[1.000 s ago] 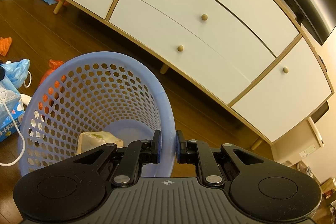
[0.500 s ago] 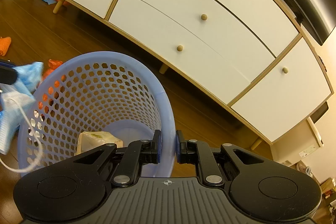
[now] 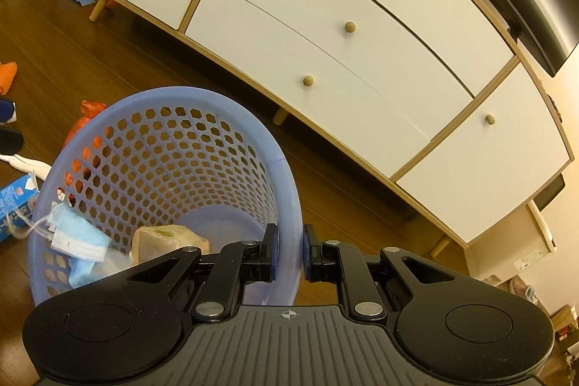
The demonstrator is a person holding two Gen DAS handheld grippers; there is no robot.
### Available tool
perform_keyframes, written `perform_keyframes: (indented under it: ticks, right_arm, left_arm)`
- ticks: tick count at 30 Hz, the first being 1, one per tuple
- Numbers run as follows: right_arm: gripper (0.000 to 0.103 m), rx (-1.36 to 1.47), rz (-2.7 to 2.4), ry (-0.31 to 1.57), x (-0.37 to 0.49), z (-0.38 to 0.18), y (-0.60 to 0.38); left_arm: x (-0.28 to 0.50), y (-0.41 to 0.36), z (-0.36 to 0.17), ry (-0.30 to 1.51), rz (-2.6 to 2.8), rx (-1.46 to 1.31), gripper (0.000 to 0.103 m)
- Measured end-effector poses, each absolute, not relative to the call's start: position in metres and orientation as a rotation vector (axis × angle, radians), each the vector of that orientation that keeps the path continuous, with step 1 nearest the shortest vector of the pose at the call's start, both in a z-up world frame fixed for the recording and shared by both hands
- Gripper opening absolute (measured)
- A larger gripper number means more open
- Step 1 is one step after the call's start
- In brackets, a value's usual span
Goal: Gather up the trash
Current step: 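Carry the face mask into the wastebasket and open the left tool while the right tool holds it, then move the open left tool down around the clear water bottle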
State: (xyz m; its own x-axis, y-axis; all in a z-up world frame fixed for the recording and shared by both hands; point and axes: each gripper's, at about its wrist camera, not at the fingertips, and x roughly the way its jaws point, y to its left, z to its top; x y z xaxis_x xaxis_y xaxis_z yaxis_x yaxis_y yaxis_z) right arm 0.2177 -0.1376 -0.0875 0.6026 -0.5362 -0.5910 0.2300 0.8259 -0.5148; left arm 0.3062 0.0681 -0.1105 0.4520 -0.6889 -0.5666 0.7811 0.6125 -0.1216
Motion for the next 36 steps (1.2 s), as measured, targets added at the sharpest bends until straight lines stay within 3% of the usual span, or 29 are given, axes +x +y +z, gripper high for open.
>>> perform_keyframes:
  ticks: [11, 19, 25, 32, 36]
  right_arm:
    - [0.010, -0.402, -0.469, 0.812, 0.219, -0.088, -0.139]
    - [0.010, -0.384, -0.478, 0.819, 0.220, -0.087, -0.140]
    - [0.010, -0.382, -0.481, 0.819, 0.221, -0.087, -0.139]
    - [0.010, -0.384, -0.495, 0.827, 0.223, -0.087, -0.139]
    - [0.010, -0.384, -0.501, 0.832, 0.222, -0.088, -0.139]
  left_arm:
    - [0.317, 0.109, -0.128, 0.663, -0.803, 0.178, 0.027]
    - [0.332, 0.182, -0.158, 0.703, -0.624, 0.222, 0.027]
    - [0.355, 0.245, -0.191, 0.767, -0.461, 0.314, 0.036]
    - [0.386, 0.252, -0.226, 0.814, -0.511, 0.525, 0.065]
    - [0.403, 0.242, -0.249, 0.849, -0.530, 0.643, 0.065]
